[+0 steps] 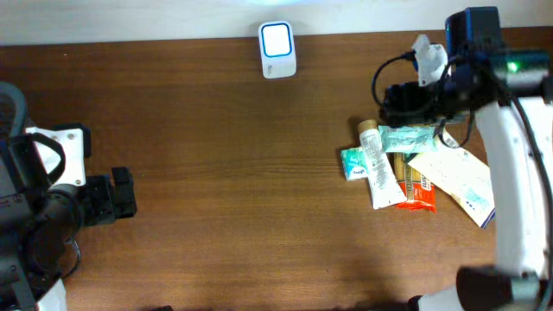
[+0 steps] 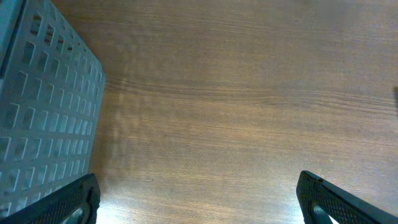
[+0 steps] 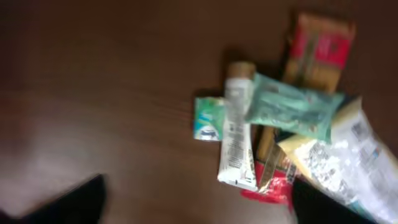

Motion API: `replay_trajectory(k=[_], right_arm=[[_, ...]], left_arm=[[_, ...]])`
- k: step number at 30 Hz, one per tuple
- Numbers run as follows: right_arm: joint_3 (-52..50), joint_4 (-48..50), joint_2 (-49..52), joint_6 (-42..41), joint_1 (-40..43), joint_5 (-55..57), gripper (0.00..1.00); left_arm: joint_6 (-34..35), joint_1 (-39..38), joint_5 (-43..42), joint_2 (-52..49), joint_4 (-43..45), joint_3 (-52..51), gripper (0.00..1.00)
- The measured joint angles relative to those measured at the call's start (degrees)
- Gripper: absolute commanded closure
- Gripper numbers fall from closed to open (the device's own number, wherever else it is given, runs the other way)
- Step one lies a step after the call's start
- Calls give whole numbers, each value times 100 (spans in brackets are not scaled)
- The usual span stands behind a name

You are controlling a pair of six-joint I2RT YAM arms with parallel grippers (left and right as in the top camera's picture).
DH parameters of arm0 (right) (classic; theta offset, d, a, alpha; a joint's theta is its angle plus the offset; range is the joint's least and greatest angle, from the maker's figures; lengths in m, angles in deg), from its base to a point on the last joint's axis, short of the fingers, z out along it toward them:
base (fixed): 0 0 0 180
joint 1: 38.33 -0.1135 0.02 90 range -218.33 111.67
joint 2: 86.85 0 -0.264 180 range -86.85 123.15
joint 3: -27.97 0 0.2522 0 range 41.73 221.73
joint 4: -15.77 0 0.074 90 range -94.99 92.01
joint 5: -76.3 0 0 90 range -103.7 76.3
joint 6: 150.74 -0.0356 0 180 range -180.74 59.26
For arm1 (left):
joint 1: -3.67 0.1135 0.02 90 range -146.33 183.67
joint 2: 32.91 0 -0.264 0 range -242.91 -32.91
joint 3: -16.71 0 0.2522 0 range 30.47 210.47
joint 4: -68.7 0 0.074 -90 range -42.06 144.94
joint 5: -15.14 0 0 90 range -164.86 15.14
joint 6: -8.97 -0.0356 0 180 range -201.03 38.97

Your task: Scan the item barcode

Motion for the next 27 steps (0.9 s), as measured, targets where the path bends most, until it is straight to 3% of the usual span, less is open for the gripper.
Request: replay_trajectory(k=[3, 12, 18, 22, 27], right_arm=[[48, -22, -1054, -28, -603, -133, 1], [55, 157, -1134, -28, -702, 81, 1], [-210, 1856, -1628, 337, -680, 859, 1], [-2282, 3827, -2988, 756, -680, 1036, 1], [-6404, 6861, -5912, 848, -61, 977, 1]], left_arm=[[0, 0, 0, 2, 2, 0, 1], [0, 0, 0, 2, 0, 0, 1], [0, 0, 0, 2, -2, 0, 1], [0, 0, 0, 0, 2, 0, 1], [0, 0, 0, 2, 2, 0, 1]])
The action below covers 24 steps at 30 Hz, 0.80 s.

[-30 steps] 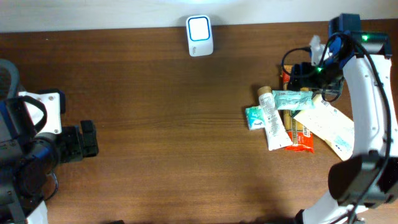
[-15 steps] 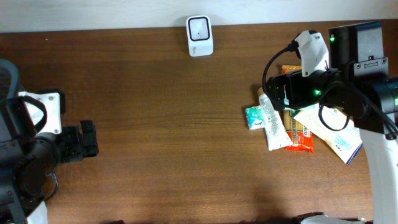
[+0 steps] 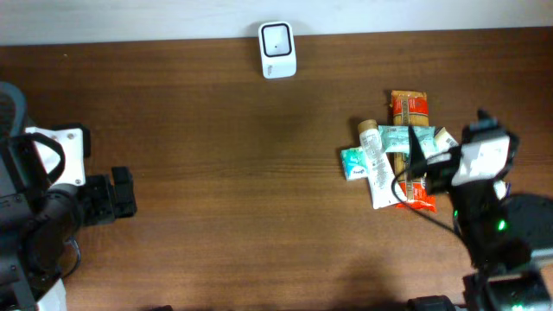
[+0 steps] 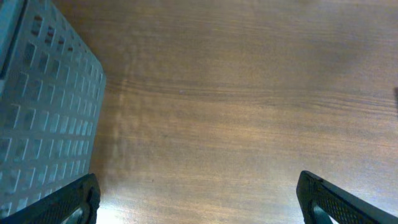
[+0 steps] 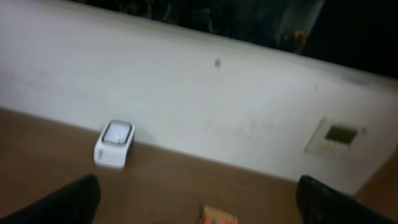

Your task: Scan the item barcode

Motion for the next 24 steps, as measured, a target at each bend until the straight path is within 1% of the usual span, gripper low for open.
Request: replay_trajectory(k=[1, 2, 4, 5, 6, 9, 11, 14, 17, 24], right_arm=[[-634, 522, -431, 2, 70, -70, 1], [-1534, 852, -1137, 17, 192, -186, 1], [-2813, 1252, -1956, 11, 326, -424, 1], [-3150, 1563, -2166, 15, 332, -468, 1], [-3746, 1740, -2649, 13, 337, -557, 1], [-4544, 1834, -3241, 15, 337, -647, 1], [-4712, 1698, -3414, 13, 337, -664, 1], [-4758, 1193, -3432, -11, 337, -686, 1], [-4758, 1180, -3432, -133, 337, -691, 1], [-4758, 1180, -3432, -138, 337, -688, 1]], left_arm=[[0, 0, 0, 13, -22, 2, 1], [0, 2, 2, 7, -13, 0, 1], [0, 7, 0, 9, 13, 0, 1], [0, 7, 0, 0, -17, 0, 1], [0, 4, 0, -2, 2, 0, 1], [0, 4, 0, 11, 4, 0, 1], [0, 4, 0, 9, 0, 0, 1], [0, 4, 0, 9, 2, 0, 1], [0, 4, 0, 9, 2, 0, 1], [0, 4, 0, 9, 0, 0, 1]])
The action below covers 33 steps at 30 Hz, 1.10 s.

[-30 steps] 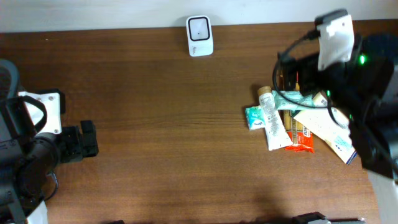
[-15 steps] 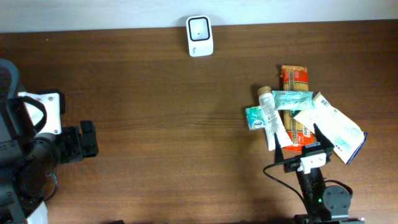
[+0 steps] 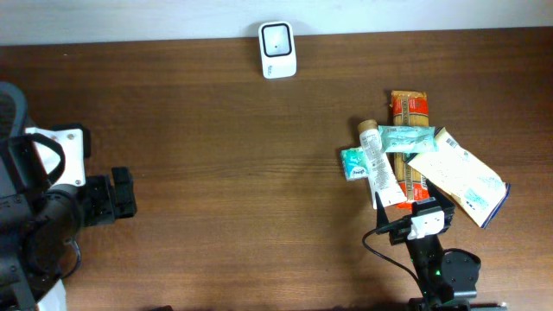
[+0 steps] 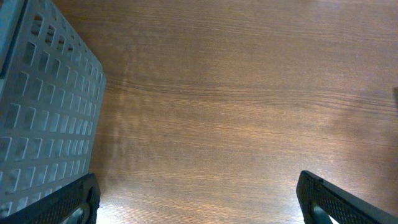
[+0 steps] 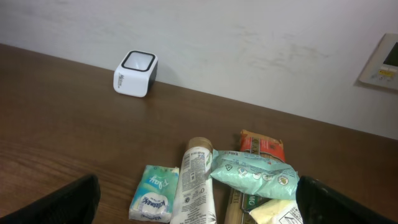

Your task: Scan the item barcode

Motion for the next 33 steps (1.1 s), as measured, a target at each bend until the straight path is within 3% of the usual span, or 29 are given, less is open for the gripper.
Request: replay_trajectory(k=[11, 14, 18, 20, 23, 25, 29, 33], right_arm=[[2, 0, 0, -4, 0, 0, 1], [2, 4, 0, -4, 0, 2, 1], [0, 2, -17, -9, 0, -2, 1], [-2, 7, -22, -7, 0, -2, 1], [-4, 7, -20, -9, 0, -2, 1], [-4, 7, -24, -17, 0, -2, 1], [-4, 7, -22, -22, 0, -2, 1], [-4, 4, -22, -22, 0, -2, 1]], left_arm=[[0, 0, 2, 0, 7, 0, 1], [-50, -105, 11, 164, 922, -328, 1], [-723, -841, -4, 1792, 4520, -3357, 1], [-798, -925, -2, 2693, 5864, -4846, 1], [-876, -1191, -4, 4037, 7200, -6940, 1], [-894, -1294, -7, 4859, 7757, -7980, 1], [-898, -1298, -2, 6234, 7936, -9145, 1], [-898, -1298, 0, 6367, 8032, -9573, 1]])
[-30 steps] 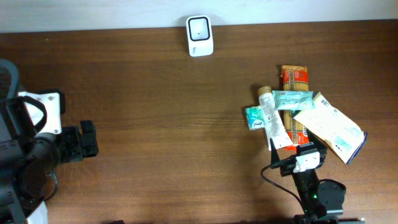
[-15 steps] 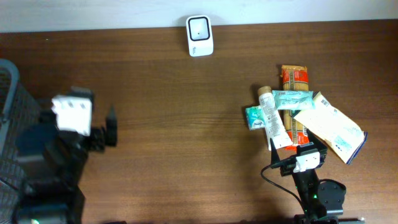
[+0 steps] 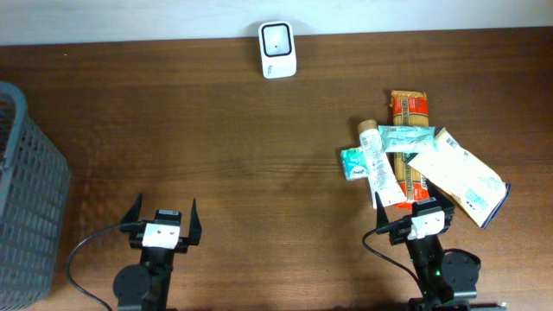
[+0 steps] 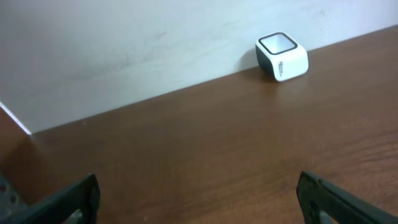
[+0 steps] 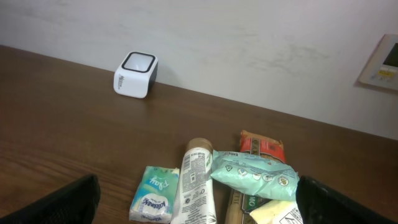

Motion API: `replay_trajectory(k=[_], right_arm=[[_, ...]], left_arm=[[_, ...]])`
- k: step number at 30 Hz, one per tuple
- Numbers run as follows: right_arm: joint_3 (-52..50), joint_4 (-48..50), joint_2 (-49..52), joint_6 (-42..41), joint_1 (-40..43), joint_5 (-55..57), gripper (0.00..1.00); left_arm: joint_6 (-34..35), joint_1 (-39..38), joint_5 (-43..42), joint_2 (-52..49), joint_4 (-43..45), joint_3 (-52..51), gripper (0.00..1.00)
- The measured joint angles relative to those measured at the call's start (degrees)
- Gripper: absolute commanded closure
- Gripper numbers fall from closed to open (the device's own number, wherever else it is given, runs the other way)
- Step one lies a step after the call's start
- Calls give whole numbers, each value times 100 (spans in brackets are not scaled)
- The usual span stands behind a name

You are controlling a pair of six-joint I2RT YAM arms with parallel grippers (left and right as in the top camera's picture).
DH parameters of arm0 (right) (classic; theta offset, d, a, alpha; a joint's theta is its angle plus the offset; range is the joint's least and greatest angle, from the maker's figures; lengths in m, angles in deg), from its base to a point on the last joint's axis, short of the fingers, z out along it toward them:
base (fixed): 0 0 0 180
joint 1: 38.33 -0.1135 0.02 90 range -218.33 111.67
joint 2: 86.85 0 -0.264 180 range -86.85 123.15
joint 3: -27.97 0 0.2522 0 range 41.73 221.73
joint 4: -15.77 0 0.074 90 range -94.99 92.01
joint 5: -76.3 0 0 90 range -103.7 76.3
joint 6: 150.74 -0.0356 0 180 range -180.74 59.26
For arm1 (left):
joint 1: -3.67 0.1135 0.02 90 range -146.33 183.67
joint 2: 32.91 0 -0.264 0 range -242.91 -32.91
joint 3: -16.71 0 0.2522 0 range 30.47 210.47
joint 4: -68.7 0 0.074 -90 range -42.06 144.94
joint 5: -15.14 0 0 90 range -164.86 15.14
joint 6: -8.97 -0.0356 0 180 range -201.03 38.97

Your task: Scan the item barcode

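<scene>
The white barcode scanner (image 3: 277, 39) stands at the table's far edge, also seen as the scanner (image 4: 282, 48) and the scanner (image 5: 135, 74). A pile of items lies at the right: a white tube (image 3: 378, 168), a teal tissue pack (image 3: 353, 162), a mint pouch (image 3: 406, 138), a red packet (image 3: 409, 108) and a white bag (image 3: 458, 177). My right gripper (image 5: 199, 208) sits low at the front, open, facing the pile, with the tube (image 5: 196, 180) between its fingers' line of sight. At the front left my left gripper (image 4: 199, 205) is open and holds nothing.
A grey mesh basket (image 3: 30, 190) stands at the left edge of the table. A white wall (image 5: 249, 37) runs behind the far edge. Bare wood (image 3: 242, 147) lies between the two arms and the scanner.
My left arm has moved from the left edge over the basket to the front left of the table, its camera now facing the scanner. The right arm and the pile have not moved.
First my right arm hung over the pile at the back right, the left arm at the left edge over the basket. Then the right arm stood at the front right, then low at the front facing the pile. Now the left arm is also at the front.
</scene>
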Motion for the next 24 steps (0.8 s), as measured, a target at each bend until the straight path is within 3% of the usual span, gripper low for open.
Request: replay_trajectory(k=[24], right_arm=[[0, 0, 0, 4, 0, 0, 1]], left_arm=[[0, 0, -2, 0, 46, -2, 1]])
